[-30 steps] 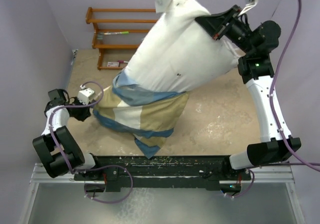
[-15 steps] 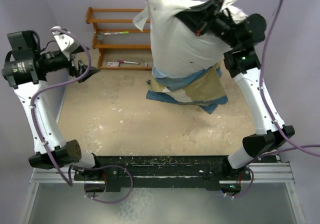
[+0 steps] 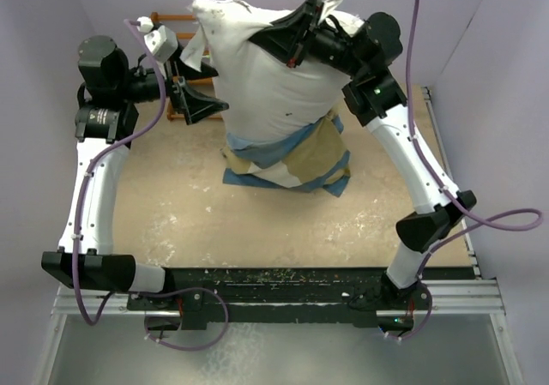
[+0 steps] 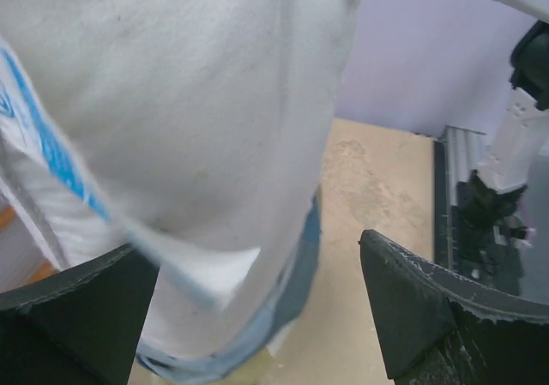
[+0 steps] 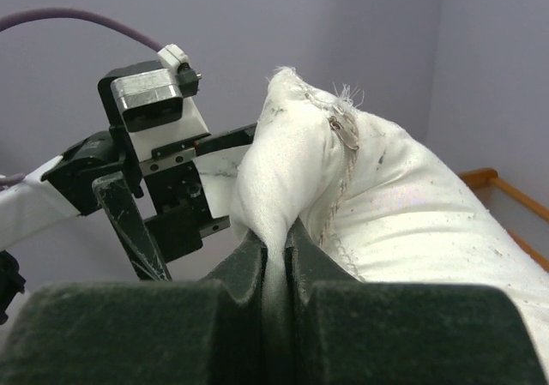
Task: Remove the pillowcase from the pillow
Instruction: Remove the pillow from the pillowcase.
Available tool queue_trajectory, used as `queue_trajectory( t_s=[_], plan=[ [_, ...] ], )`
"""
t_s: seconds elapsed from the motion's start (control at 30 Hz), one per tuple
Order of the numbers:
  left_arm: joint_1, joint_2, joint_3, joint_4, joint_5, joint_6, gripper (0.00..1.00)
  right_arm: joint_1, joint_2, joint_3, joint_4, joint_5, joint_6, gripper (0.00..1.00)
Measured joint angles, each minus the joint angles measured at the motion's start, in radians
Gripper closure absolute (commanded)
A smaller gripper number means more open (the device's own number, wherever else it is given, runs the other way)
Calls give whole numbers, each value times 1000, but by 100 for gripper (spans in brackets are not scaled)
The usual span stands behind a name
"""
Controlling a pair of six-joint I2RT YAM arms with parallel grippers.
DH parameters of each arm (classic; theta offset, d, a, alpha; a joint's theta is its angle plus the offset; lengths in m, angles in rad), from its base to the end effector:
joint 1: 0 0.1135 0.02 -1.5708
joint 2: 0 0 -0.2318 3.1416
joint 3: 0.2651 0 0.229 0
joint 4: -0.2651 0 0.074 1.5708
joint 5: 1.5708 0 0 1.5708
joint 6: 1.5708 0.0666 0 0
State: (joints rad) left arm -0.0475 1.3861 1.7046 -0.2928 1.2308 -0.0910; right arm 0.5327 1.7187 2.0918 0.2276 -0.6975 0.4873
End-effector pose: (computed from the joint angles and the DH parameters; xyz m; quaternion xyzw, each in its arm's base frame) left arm 0.2614 -0.0753 0.4700 0.4009 0.5788 -0.4424 0.5555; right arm 0.2722 0.2102 0.5499 -0.3122 0.4312 0.5449 0.6478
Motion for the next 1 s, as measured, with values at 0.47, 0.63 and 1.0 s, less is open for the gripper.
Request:
queue_trajectory(
  t_s=[0.47,0.63,1.0],
  plan=[
    [77,-30,26,-6,-145,75,0,71,76,106,-18,49,-13,100],
    [261,-26,9,54,-102,-6,0,89,48,63,6,17,-8,100],
    [79,7,-33,233,100,-250,0,97,48,63,23,-50,10,100]
  ],
)
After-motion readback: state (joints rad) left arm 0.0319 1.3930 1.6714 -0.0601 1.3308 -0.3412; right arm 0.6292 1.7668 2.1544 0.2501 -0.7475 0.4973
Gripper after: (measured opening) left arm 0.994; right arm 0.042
